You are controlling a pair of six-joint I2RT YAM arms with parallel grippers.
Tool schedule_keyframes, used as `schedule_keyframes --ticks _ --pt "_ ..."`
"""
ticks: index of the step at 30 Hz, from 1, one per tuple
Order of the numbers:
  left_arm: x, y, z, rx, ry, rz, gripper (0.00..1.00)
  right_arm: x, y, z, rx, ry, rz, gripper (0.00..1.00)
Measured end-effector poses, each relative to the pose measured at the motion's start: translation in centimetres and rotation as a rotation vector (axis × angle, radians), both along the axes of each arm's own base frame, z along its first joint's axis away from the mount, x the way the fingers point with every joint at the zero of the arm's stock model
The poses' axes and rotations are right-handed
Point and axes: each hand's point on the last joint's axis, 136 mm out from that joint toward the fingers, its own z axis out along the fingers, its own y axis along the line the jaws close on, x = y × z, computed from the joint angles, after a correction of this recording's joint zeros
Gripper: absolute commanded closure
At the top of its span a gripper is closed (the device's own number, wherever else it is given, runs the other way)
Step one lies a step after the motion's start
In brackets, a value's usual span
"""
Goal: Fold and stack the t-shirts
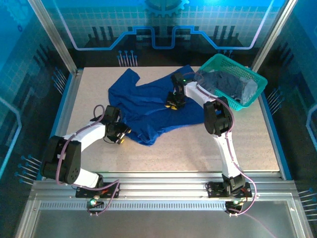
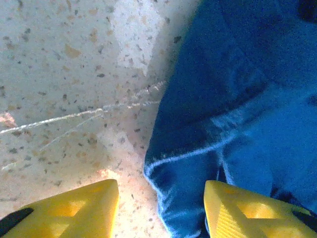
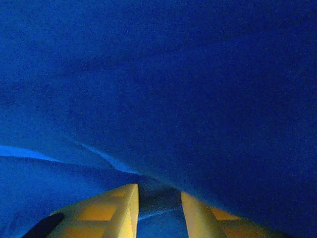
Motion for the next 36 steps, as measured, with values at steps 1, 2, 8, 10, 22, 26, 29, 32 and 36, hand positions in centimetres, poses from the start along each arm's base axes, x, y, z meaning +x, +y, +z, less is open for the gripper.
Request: schedule_keyframes --ticks 1,2,8,10,22,26,29,32,36 --pt "0.1 0.0 -0.3 0.005 0.006 0.003 0.77 0.0 0.0 0.0 0.000 0.000 0.000 0.68" --pt "0.2 0.1 -0.6 0.013 0.009 0.004 0.88 0.0 0.0 0.0 0.000 0.000 0.000 0.68" --pt "2.6 1.7 -0.9 0.086 0.010 -0.006 1.00 -0.2 -0.1 0.0 0.000 0.000 0.000 0.68" --pt "3.7 3.7 0.2 0.131 -0.024 0.022 1.00 -0.5 -0.2 0.0 -0.003 0.005 0.000 0.68" --pt "4.4 11.7 8.1 0.276 -0.288 0.098 0.90 -3.2 1.3 -0.1 -0.014 0.021 0.047 0.70" --pt "3.8 13.3 4.0 0.288 -0.125 0.093 0.53 -3.7 2.0 0.0 -0.025 0.010 0.066 0.65" --pt "3.6 13.7 2.9 0.304 -0.050 0.079 0.49 -3.8 1.9 0.3 -0.034 0.001 0.069 0.59" --pt "4.1 11.4 5.3 0.326 -0.107 0.023 0.45 -4.0 1.5 0.7 -0.061 -0.011 0.077 0.52" --pt "3.9 3.9 8.7 0.268 -0.224 -0.145 0.45 -4.2 0.8 2.6 -0.080 -0.043 0.089 0.46"
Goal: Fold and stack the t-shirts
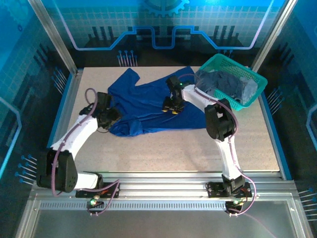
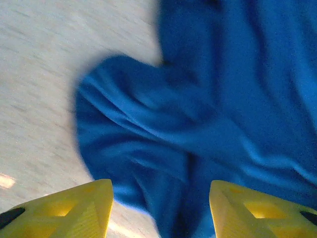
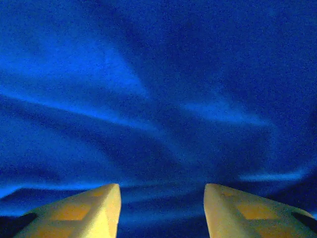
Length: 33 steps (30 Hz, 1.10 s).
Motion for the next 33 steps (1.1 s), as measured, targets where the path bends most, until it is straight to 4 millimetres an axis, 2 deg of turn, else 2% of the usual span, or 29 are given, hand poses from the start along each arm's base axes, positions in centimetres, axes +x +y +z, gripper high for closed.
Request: schedule_keyframes --ticks 3,6,12,17,19,21,23,28,33 --pt "-0.7 -4.1 -0.4 -0.032 0.032 -0.117 0.45 -0.2 -0.2 2.3 0.008 -0.036 0.017 0.46" --pt "-0.8 -6.2 -2.4 -0.009 0.119 -0.195 0.47 -0.9 -0.4 4.7 0.036 -0.071 0.031 0.46" --pt "-0.7 -8.4 -6.4 0.065 0.248 -0.335 0.54 -4.2 -0.7 8.4 0.142 -0.119 0.082 0.47" --pt "-0.1 -10.3 -6.8 0.139 0.262 -0.441 0.71 -5.4 -1.4 9.7 0.182 -0.144 0.082 0.48" --pt "0.6 -10.8 -7.1 0.179 0.256 -0.470 0.80 -5.8 -1.8 9.5 0.182 -0.137 0.076 0.48" --pt "0.8 -10.6 -7.7 0.219 0.265 -0.492 0.94 -6.2 -2.0 9.1 0.182 -0.124 0.071 0.48" --pt "0.7 -10.0 -8.1 0.257 0.281 -0.505 1.00 -6.5 -2.2 8.7 0.179 -0.114 0.065 0.49" --pt "0.8 -9.4 -7.0 0.297 0.253 -0.522 1.00 -6.8 -2.3 8.6 0.180 -0.112 0.061 0.49" --pt "-0.6 -8.8 -3.3 0.280 0.173 -0.526 1.00 -7.0 -2.5 9.1 0.185 -0.125 0.061 0.49"
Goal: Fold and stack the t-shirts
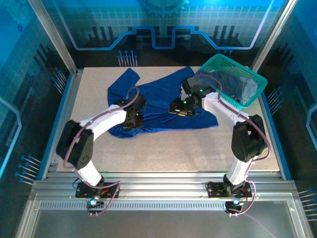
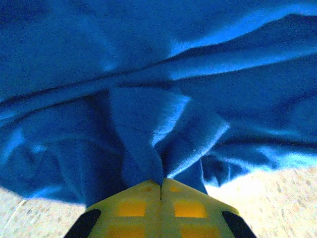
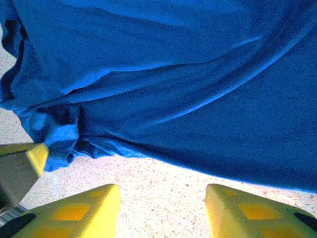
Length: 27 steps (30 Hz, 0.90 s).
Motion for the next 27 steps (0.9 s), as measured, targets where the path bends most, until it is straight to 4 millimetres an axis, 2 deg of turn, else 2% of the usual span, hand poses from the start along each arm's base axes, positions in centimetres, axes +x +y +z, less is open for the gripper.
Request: schedule_keyframes --ticks 4,6,9,12,13,15,17,19,20,23,25,27 --pt "-1.9 -0.6 3.8 -0.097 -0.061 -0.068 1.00 0.0 0.0 0.2 0.002 -0.004 0.000 0.50" --pt "-3.1 -1.1 5.0 -0.149 -0.069 -0.120 1.00 0.0 0.0 0.1 0.002 -0.004 0.000 0.50" --pt "-5.3 -1.9 5.6 -0.220 -0.038 -0.196 1.00 0.0 0.0 0.1 0.001 -0.004 0.000 0.50" --pt "-7.3 -2.6 5.4 -0.275 0.029 -0.257 1.00 0.0 -0.1 0.1 0.000 -0.003 0.001 0.50" --pt "-7.8 -2.8 5.1 -0.289 0.056 -0.270 0.93 0.0 -0.2 0.0 -0.001 -0.001 0.000 0.50" --pt "-9.2 -3.6 4.5 -0.334 0.125 -0.304 0.71 -0.1 -0.3 -0.2 -0.004 0.005 0.000 0.50" --pt "-10.2 -4.9 4.0 -0.393 0.195 -0.338 0.57 -0.4 -0.4 -0.5 -0.009 0.016 0.001 0.50" --pt "-11.2 -5.9 3.2 -0.430 0.271 -0.360 0.39 -0.6 -0.5 -0.7 -0.014 0.024 0.001 0.49" --pt "-11.5 -6.1 2.9 -0.434 0.294 -0.357 0.37 -0.7 -0.5 -0.9 -0.016 0.027 0.003 0.49" --pt "-11.1 -5.9 3.2 -0.456 0.276 -0.307 0.41 -1.0 -0.7 -1.3 -0.025 0.039 0.006 0.49" --pt "-10.0 -4.3 3.4 -0.476 0.238 -0.183 0.52 -1.3 -0.9 -1.7 -0.031 0.048 0.009 0.49" --pt "-8.7 -2.0 3.0 -0.483 0.203 -0.032 0.66 -1.6 -1.0 -2.1 -0.037 0.059 0.009 0.50"
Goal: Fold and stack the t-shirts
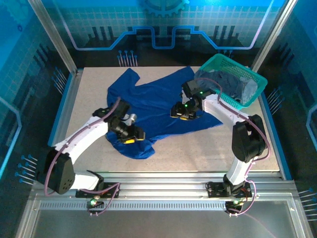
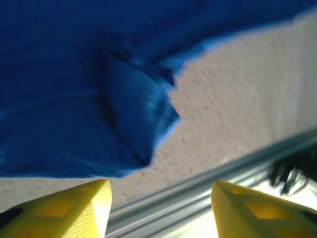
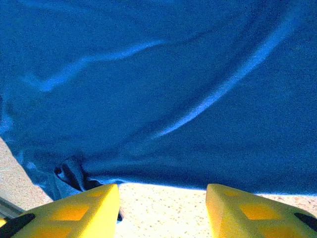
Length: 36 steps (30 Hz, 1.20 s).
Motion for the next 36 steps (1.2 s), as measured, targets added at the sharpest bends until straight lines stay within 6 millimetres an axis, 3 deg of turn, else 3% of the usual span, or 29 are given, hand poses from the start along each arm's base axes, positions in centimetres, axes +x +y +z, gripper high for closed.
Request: schedule_keyframes --ticks 3,6,10,13,16,21,25,27,29,31,33,36 --pt "1.4 3.6 -2.1 0.031 0.065 0.268 0.79 -0.4 -0.2 -0.6 -0.008 0.015 0.001 0.52" --pt "1.7 4.9 -5.0 0.084 0.177 0.408 0.91 -0.5 -0.3 -0.8 -0.014 0.017 0.006 0.52" --pt "1.6 5.9 -8.7 0.178 0.300 0.499 0.96 -0.4 -0.3 -1.0 -0.026 0.010 0.014 0.53" --pt "1.5 6.8 -10.1 0.221 0.360 0.537 0.96 -0.4 -0.4 -1.3 -0.034 0.011 0.020 0.53" --pt "3.1 7.9 -10.1 0.255 0.347 0.556 0.96 -0.5 -0.3 -1.6 -0.039 0.018 0.024 0.53" --pt "8.3 11.4 -10.2 0.311 0.308 0.565 0.86 -0.6 -0.2 -1.7 -0.046 0.016 0.030 0.53" --pt "13.3 14.2 -9.6 0.393 0.172 0.528 0.52 -0.6 -0.2 -1.7 -0.054 0.011 0.034 0.53" --pt "14.6 15.3 -8.4 0.454 0.099 0.519 0.50 -0.5 -0.4 -1.7 -0.065 0.005 0.030 0.53" --pt "14.4 15.6 -6.8 0.504 0.044 0.511 0.50 -0.7 -0.7 -1.5 -0.074 -0.003 0.028 0.53" --pt "13.1 14.3 -4.0 0.522 -0.023 0.493 0.51 -1.2 -1.3 -1.0 -0.085 -0.015 0.025 0.52" --pt "10.7 11.8 -1.5 0.508 -0.079 0.454 0.51 -1.6 -1.6 -0.3 -0.084 -0.033 0.026 0.52" --pt "6.4 7.7 -0.4 0.459 -0.096 0.384 0.49 -1.9 -2.0 0.7 -0.077 -0.061 0.026 0.51"
